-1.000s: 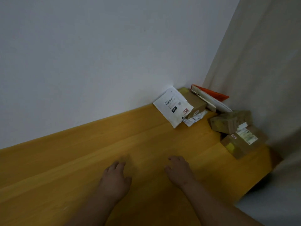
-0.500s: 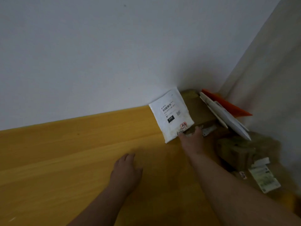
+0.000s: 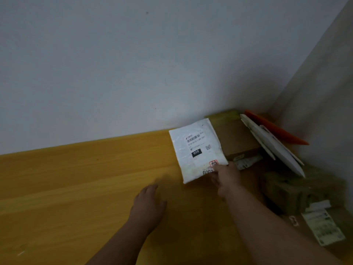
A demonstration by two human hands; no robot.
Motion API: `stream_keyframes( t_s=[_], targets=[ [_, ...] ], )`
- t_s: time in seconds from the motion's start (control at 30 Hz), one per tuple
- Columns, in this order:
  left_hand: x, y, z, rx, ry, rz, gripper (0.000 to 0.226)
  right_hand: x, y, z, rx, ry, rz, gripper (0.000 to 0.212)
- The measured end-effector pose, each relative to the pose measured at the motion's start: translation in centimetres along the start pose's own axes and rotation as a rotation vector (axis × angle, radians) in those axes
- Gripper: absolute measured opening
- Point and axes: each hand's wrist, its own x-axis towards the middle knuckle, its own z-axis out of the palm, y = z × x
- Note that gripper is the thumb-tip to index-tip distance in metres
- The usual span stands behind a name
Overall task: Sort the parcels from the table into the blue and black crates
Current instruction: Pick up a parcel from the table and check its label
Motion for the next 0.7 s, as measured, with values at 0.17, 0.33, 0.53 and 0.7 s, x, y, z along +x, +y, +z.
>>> stream_keyframes(
  t_s=[0.17, 0.33, 0.53, 0.7],
  targets=[
    [-1.8, 0.9, -1.4, -0.562, -0.062, -0.17, 0.06, -5.6, 3.1, -0.3, 0.135, -0.316, 0.167, 0.029],
    [-3.8, -1.9, -2.6, -0.901, -0.076, -0.294, 0.061, -11.3, 6.5, 1.0, 0.191, -0.49, 0.192, 0.033],
    [-7.0, -8.1, -5.1, -1.107, 0.068, -0.319, 0.046, -16.7, 8.9, 3.6, 0.025, -0.592, 0.128, 0.036],
    [-10.0, -12.8, -7.2, -1.153, 0.12, -0.242, 0.045, -21.0, 10.8, 5.9, 0.035, -0.634, 0.109, 0.027]
  ],
)
